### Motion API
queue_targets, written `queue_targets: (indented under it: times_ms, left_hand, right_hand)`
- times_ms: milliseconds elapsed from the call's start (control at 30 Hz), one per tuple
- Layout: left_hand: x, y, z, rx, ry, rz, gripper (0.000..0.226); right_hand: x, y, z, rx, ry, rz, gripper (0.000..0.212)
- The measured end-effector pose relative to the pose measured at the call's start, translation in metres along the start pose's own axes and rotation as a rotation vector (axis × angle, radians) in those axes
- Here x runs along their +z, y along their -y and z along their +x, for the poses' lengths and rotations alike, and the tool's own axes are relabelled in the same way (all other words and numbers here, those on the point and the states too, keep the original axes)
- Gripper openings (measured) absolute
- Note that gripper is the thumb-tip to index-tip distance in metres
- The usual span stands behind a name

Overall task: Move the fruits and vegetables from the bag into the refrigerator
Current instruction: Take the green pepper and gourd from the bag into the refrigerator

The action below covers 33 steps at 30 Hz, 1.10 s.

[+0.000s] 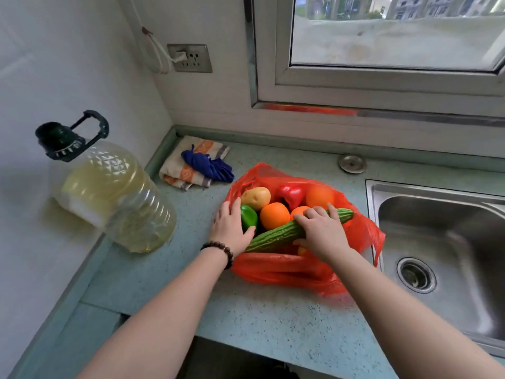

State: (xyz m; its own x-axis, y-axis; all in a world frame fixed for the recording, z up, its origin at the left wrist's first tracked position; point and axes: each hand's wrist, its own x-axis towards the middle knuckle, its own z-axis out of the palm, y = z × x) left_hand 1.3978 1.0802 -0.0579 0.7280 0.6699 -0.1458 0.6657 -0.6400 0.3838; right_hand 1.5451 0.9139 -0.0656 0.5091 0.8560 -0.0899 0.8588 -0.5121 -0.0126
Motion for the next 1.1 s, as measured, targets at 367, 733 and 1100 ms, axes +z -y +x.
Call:
queue_targets:
  times_ms: [367, 733, 1100]
  left_hand:
    - [0.007, 0.015, 0.036, 0.153, 0.107, 0.065, 0.073]
    - [-0.049, 0.009, 0.036, 0.351, -0.135, -0.265, 0.067]
    - [-0.107, -0.040, 0.030, 0.584, -0.206, -0.406, 0.063]
  right_hand:
    - [-0.006, 0.012, -0.012, 0.117, -0.076, -0.008, 0.050]
    - [-0.036, 0.025, -0.056, 0.379, -0.432, -0.072, 0.059]
    - [-0.076, 0.026, -0.083, 0.658, -0.556, -0.140, 0.056]
